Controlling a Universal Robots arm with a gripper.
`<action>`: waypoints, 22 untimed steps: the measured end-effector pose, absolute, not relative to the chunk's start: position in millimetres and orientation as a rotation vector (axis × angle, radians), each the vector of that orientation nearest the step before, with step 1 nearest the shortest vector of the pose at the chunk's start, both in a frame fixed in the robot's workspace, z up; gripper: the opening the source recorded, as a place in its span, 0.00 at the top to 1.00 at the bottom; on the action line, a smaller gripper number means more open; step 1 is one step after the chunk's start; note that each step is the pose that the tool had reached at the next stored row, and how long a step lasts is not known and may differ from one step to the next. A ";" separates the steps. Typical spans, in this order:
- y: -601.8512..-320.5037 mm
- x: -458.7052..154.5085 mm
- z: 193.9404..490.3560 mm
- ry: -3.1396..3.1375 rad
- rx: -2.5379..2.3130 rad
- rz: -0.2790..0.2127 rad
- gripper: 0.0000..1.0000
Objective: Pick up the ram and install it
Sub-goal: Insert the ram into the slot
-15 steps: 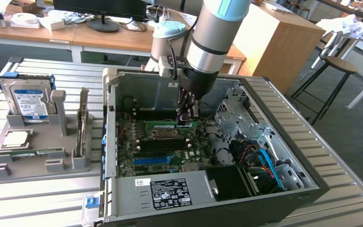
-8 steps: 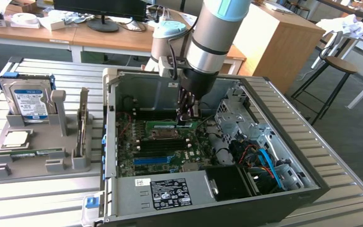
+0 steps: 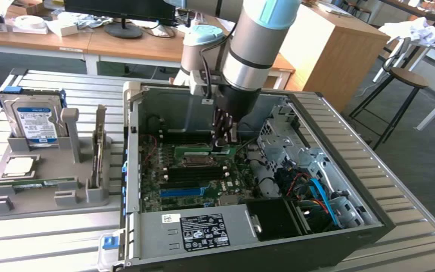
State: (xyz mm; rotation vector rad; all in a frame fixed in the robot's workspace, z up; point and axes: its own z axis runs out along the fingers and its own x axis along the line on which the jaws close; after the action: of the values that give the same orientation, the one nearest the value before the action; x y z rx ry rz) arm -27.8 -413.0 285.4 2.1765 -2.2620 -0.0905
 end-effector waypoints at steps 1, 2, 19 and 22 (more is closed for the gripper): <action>-413.0 -27.8 284.0 -2.262 2.176 -0.090 0.89; -413.0 -27.9 282.6 -2.262 2.176 -0.090 0.89; -413.8 -28.3 273.2 -2.251 2.188 -0.092 0.89; -414.7 -29.0 273.3 -2.249 2.190 -0.092 0.89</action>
State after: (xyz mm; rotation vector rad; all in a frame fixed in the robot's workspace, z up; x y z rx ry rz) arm -29.0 -414.7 273.3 2.1904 -2.2493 -0.0916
